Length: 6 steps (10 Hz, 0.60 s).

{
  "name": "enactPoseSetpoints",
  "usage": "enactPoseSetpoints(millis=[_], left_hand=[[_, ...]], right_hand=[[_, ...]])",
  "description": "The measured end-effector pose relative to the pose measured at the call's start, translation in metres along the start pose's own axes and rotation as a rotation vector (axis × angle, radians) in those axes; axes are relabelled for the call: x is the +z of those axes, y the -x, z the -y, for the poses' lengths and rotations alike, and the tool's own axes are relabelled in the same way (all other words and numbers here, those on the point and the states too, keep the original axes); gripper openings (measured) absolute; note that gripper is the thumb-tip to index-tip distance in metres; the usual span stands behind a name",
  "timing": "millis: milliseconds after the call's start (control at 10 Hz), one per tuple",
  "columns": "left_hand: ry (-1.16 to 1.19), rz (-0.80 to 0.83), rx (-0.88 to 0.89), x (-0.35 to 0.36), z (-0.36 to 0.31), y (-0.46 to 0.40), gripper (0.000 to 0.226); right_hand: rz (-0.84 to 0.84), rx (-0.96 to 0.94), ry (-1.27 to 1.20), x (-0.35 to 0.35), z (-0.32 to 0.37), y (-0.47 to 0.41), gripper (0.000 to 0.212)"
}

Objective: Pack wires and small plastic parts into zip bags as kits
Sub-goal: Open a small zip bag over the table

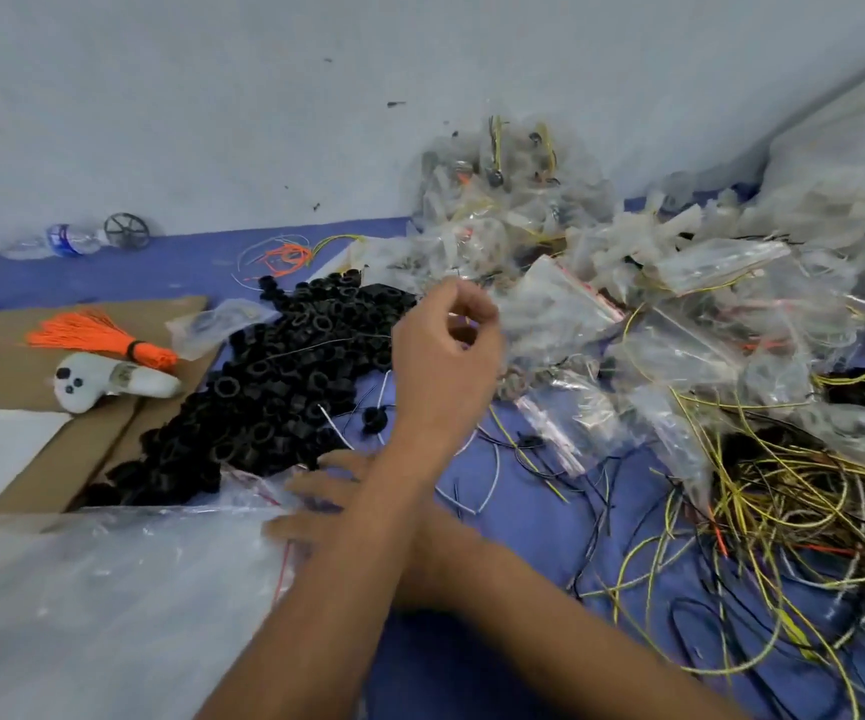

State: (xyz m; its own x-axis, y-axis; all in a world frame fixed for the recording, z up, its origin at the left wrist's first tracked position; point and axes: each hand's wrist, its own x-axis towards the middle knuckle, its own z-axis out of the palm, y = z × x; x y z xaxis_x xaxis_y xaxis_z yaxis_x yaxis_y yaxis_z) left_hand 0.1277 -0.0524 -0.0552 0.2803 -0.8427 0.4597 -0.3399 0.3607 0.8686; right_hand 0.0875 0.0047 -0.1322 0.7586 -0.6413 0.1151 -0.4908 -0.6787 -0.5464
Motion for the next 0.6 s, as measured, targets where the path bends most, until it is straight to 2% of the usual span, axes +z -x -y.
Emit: enactPoseSetpoints(millis=[100, 200, 300, 400, 600], left_hand=[[-0.047, -0.121, 0.005, -0.053, 0.029, 0.003, 0.018], [-0.058, -0.216, -0.055, -0.082, 0.047, 0.001, 0.013], [-0.089, -0.215, -0.078, -0.09, 0.059, 0.005, 0.01], [-0.152, -0.181, -0.097, -0.09, 0.071, 0.013, 0.011], [-0.291, -0.085, -0.037, -0.09, 0.086, 0.034, 0.013]], right_hand=[[-0.095, -0.173, 0.164, 0.016, -0.001, -0.019, 0.03], [-0.16, -0.202, 0.189, 0.016, 0.001, -0.026, 0.021], [-0.229, -0.171, 0.071, 0.014, -0.009, -0.024, 0.012], [-0.417, -0.073, -0.112, 0.011, -0.014, -0.024, 0.021], [-0.582, 0.12, -0.477, 0.0, -0.025, -0.024, 0.035]])
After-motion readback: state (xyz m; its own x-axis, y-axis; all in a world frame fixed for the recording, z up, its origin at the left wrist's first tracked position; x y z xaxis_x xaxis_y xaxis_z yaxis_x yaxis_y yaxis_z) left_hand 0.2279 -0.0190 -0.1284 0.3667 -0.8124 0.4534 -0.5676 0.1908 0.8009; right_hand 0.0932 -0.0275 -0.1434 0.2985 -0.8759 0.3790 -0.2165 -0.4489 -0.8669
